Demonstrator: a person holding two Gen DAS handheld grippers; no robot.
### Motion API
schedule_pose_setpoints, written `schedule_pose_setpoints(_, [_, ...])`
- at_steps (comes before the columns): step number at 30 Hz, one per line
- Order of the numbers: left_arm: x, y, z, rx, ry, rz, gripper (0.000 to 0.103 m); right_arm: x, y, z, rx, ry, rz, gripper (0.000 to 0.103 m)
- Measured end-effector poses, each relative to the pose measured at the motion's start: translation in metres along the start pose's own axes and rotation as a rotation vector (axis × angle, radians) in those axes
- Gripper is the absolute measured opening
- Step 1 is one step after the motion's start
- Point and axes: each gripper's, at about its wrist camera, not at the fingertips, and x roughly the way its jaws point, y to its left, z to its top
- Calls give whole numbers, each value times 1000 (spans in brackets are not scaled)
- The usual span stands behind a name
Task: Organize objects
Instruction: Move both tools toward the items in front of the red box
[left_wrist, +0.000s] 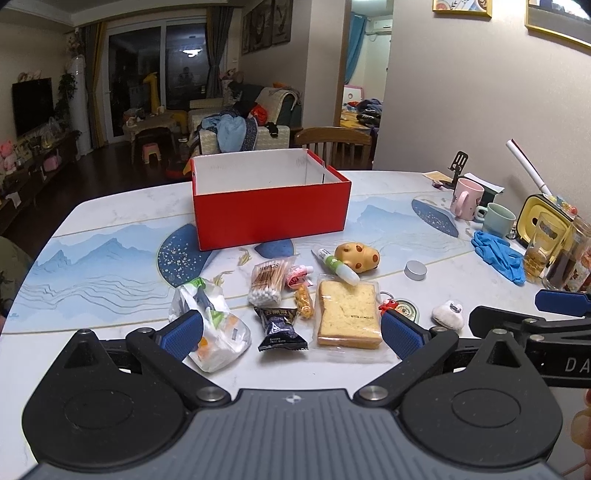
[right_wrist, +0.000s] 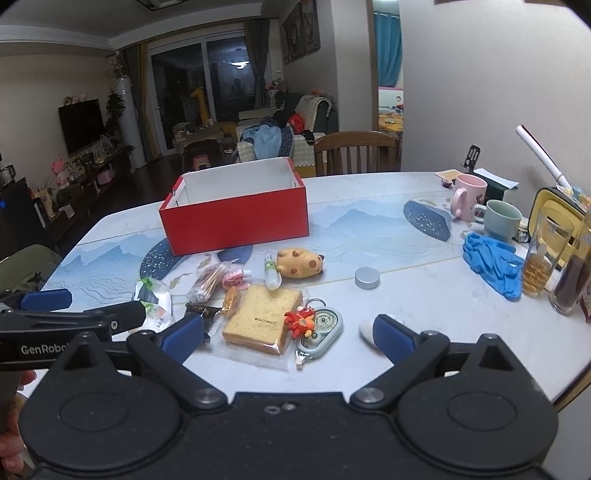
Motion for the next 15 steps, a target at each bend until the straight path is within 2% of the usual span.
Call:
schedule_pose_setpoints(5, [4, 13, -1, 28, -3, -20, 103, 5, 7, -4, 27, 18, -26, 95])
schedule_pose_setpoints(10, [10, 28, -4, 59, -6, -9, 103, 14, 15, -8, 41, 28, -66, 93])
schedule_pose_setpoints(15, [23, 42, -4, 48, 27, -11, 103, 21, 19, -12, 40, 30, -103, 93])
